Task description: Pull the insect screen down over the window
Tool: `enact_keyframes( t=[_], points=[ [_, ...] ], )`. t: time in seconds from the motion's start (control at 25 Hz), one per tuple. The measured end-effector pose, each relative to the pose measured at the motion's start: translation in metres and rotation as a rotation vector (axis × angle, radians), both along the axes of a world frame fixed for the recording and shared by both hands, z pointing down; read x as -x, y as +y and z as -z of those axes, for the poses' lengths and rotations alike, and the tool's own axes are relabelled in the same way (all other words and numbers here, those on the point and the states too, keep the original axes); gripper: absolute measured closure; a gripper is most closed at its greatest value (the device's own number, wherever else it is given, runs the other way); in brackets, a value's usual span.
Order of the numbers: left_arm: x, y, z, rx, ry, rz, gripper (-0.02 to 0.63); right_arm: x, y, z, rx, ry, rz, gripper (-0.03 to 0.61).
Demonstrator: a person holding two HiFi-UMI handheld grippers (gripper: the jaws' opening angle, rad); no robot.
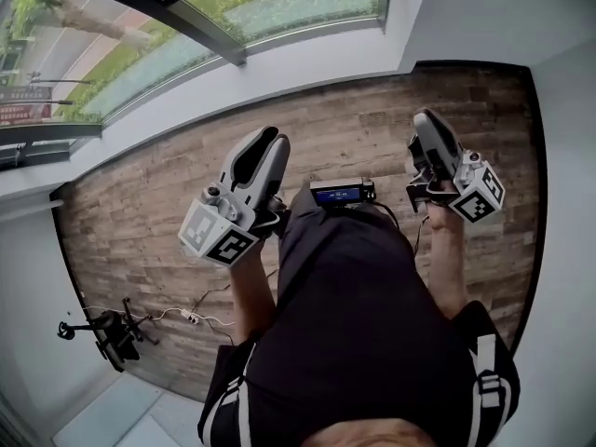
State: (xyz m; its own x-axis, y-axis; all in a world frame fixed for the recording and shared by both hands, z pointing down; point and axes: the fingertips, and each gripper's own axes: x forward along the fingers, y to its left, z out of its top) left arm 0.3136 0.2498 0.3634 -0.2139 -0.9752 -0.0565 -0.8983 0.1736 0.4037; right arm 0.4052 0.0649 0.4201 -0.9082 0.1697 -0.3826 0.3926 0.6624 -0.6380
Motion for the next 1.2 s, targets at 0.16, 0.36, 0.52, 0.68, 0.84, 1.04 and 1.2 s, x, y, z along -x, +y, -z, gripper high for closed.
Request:
enact_keyframes(
  t=[0.16, 0.36, 0.52, 0.68, 0.84, 1.04, 1.2],
  points=[
    [0.01, 0.003, -0.005, 0.007, 0.009, 0.042, 0.529, 0.006, 0.002, -0.002, -0.008, 0.02, 0.013, 0.572],
    [0.035, 0.002, -0.014, -0.021, 0.071, 0.04, 0.529, 0.009, -0.001, -0.003, -0.043, 0.06, -0.038, 0.572],
    [0.108, 0.005, -0.018, -0.084, 0.092, 0.057, 0.529, 0.077, 0.0, -0.007, -0.082, 0.092, -0.038, 0.572],
    [0.174, 0.018, -0.013, -0.154, 0.044, 0.064, 0.615, 0.143, 0.017, 0.001, -0.151, 0.107, -0.022, 0.572],
    [0.23, 0.031, -0.006, -0.231, 0.024, 0.038, 0.615, 0.205, 0.029, 0.013, -0.193, 0.109, -0.02, 0.572],
    [0.257, 0.042, -0.011, -0.283, -0.1, -0.051, 0.615, 0.253, 0.05, 0.012, -0.248, 0.175, -0.01, 0.572],
    [0.28, 0.044, -0.011, -0.305, -0.053, -0.087, 0.615, 0.261, 0.062, 0.021, -0.306, 0.224, -0.055, 0.572]
  ],
)
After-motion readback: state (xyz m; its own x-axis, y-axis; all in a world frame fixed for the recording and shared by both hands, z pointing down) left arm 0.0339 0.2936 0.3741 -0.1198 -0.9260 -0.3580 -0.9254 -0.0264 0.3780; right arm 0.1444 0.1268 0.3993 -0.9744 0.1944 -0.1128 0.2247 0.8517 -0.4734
